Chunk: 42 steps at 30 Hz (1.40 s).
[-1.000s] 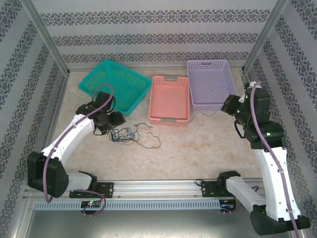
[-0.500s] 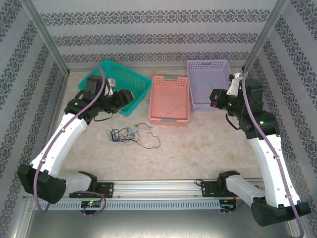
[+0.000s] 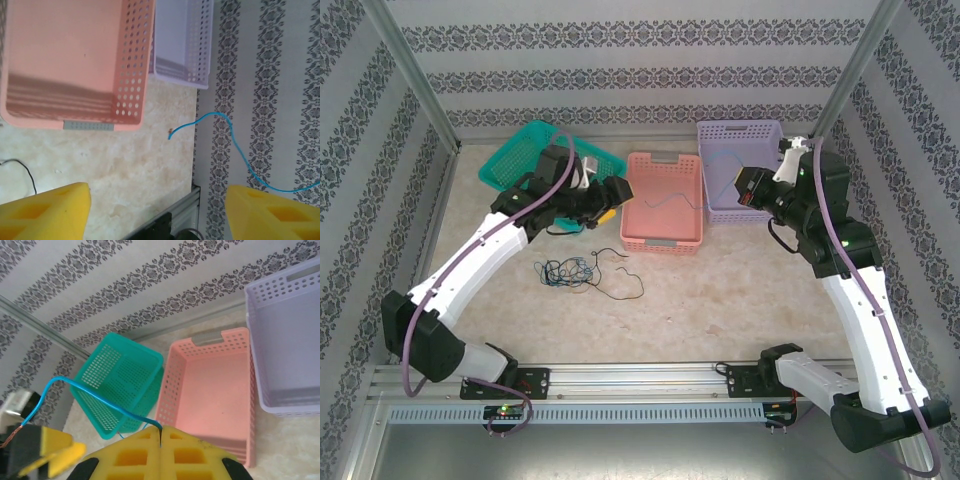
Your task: Untangle the cables
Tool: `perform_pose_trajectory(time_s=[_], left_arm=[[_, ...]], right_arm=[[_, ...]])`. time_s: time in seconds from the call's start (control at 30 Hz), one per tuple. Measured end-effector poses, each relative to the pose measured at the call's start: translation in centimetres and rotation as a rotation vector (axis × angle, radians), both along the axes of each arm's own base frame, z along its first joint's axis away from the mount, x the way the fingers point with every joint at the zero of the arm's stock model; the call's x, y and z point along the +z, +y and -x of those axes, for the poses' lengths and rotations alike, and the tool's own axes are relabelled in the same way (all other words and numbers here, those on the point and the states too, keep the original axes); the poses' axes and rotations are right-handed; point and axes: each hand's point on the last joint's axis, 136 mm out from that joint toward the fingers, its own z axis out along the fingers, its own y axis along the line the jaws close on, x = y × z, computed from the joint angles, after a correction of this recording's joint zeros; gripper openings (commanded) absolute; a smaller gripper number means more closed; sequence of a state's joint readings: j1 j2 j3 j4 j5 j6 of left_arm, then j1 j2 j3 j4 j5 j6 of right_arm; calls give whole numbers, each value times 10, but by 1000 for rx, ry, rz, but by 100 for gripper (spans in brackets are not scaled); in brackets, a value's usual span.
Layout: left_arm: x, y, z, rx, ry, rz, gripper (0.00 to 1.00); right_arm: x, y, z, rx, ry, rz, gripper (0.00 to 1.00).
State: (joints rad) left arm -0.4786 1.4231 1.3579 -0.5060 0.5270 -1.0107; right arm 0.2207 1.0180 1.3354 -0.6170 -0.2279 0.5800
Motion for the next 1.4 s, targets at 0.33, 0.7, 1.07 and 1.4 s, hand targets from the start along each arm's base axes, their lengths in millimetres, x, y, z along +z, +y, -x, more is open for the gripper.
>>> perform_pose_trajectory(time_s=[0.33,0.7,1.07,1.4], left_arm=[[-26,-26,1,169,182,137,74],[-47,-28,-22,295,233,197,50],[-69,-24,-22,327,257,189,0],[-89,-43,20,255,326,179,0]], right_arm=[[-3,24,-8,26,18,-105,0],[-2,39,-7,51,23,-164,0],[-3,36,-10,19,21,-180,0],[3,25,-48,-83,-2,-183,0]])
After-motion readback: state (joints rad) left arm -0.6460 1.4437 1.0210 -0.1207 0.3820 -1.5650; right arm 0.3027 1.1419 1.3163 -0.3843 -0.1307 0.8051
